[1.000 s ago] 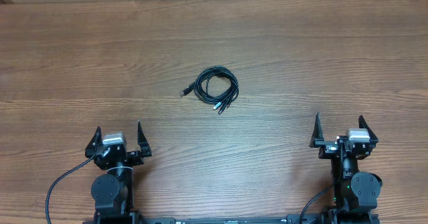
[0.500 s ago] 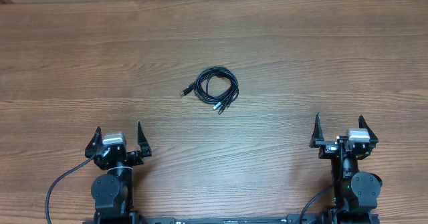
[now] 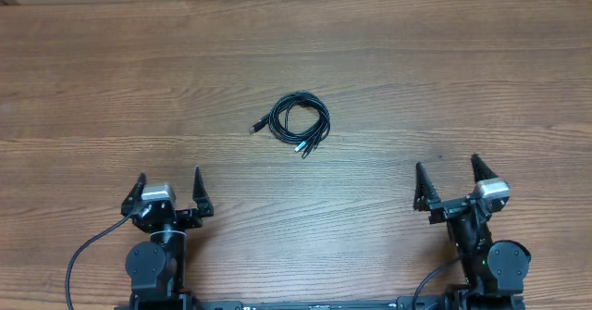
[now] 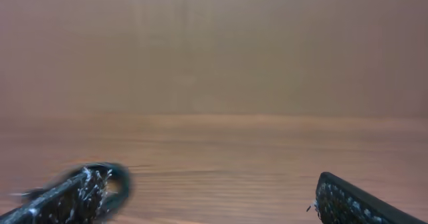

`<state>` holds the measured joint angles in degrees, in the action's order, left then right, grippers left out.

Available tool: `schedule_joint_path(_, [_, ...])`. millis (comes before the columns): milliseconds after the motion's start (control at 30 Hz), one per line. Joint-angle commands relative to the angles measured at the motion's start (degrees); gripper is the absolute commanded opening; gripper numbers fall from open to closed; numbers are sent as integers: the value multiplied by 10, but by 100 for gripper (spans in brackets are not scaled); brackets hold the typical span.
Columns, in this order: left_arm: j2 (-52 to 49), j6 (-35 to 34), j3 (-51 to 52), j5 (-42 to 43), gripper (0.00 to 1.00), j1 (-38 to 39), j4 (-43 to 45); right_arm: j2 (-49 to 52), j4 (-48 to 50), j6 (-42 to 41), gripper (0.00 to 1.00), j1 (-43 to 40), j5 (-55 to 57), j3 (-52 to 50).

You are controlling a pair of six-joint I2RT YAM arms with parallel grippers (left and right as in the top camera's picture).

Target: Untangle cables

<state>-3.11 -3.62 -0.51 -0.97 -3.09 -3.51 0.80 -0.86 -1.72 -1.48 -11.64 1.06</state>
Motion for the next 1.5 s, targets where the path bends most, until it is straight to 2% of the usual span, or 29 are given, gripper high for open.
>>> schedule_joint_path(0, [0,-45,-24,72,100,2,-49,-5,-28,-68,100,-1,-125,3])
schedule_joint_path(67, [-7,-67,-60,66,100,2,-97,-5,-75,-68,100,-1,-146,23])
schedule_joint_path(167, [-45,-67,-159,64,100,2,-154,3,-176,-48,100,-1,-88,94])
schedule_joint_path(367, [-171,-66,-327,92,100,2,-198,74,-229,-42,100,-1,-55,242])
schedule_joint_path(567, [-388,-43,-586,140,100,4,-357,253,-331,-40,100,-1,-63,433])
schedule_joint_path(667, [-495,9,-733,140,100,17,-448,355,-382,-38,100,-1,-80,534])
schedule_joint_path(733, [-568,34,-843,119,100,29,-519,428,-427,-30,100,-1,-81,608])
schedule_joint_path(867, [-732,42,-1077,30,100,59,-692,590,-539,-12,100,-1,-79,771])
schedule_joint_path(1033, [-920,54,-1296,16,100,73,-864,736,-615,-12,100,-1,-95,903])
schedule_joint_path(1100, [-985,54,-1335,28,100,73,-889,770,-602,-12,100,-1,-137,916])
schedule_joint_path(1233, [-1083,53,-1342,137,100,74,-878,813,-591,-16,100,-1,-214,916])
schedule_joint_path(1367, [-1168,54,-1342,228,100,82,-871,833,-610,-14,100,-1,-185,916])
schedule_joint_path(1467, [-1222,54,-1342,234,100,103,-855,833,-629,-14,100,0,-152,916])
